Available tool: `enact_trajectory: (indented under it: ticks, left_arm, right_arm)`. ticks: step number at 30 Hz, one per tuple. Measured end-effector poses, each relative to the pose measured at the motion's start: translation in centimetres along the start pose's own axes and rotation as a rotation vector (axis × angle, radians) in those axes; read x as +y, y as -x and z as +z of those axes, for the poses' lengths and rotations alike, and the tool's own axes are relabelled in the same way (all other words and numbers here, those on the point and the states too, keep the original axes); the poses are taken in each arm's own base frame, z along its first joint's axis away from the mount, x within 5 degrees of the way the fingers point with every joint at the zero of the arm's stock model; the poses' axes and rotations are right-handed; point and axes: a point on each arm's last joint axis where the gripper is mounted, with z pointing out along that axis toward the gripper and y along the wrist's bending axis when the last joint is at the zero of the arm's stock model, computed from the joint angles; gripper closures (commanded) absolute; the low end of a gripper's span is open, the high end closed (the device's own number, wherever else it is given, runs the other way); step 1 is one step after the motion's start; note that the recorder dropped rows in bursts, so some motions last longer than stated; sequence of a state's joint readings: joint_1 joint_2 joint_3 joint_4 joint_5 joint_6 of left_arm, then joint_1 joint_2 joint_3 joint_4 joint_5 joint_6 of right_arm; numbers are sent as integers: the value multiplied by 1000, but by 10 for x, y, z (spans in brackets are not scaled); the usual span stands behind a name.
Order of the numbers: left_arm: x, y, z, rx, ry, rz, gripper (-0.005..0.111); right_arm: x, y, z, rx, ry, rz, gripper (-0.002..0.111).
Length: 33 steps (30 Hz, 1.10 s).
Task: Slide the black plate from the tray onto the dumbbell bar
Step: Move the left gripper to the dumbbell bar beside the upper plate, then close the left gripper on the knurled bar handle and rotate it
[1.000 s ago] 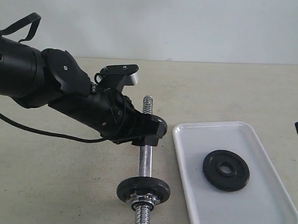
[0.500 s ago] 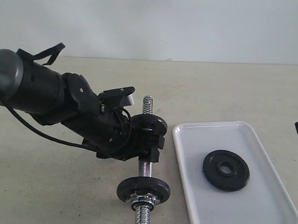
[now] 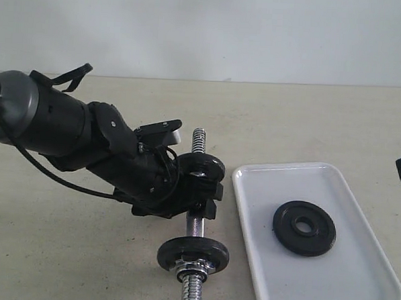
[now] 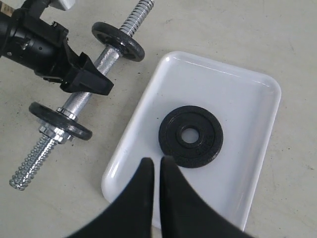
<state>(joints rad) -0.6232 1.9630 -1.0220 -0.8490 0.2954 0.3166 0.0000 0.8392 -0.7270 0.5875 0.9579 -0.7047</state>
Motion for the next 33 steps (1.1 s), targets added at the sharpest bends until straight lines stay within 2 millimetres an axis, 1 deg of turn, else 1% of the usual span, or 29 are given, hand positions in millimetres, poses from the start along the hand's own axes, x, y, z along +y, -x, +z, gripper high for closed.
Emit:
enact_trajectory:
  ticks: [6,8,9,18,21,25,26,30,33]
  left_arm:
    - [-3,3,-1,-11,-10,-8,68]
    - [-4,3,-1,-12,-13,-12,75]
    - [-4,4,-1,-14,-14,-9,76]
    - [-5,5,-1,-19,-16,-11,76]
    - [-3,4,2,-12,-10,10,70]
    - [1,-2,12,27,1,23,58]
    - [1,-1,13,27,-1,25,58]
    - [1,0,15,27,-2,27,63]
    - [1,1,15,21,1,24,75]
  right_arm:
    - [0,0,0,-4,2,3,108]
    - [0,1,0,-7,4,5,108]
    - [0,1,0,-6,4,5,108]
    - [0,1,0,-7,5,6,108]
    - [0,1,0,-7,5,6,108]
    - [0,1,0,-7,5,6,108]
    - [0,1,0,-7,5,6,108]
    - [0,1,0,-8,3,6,108]
    - [0,1,0,-8,3,6,108]
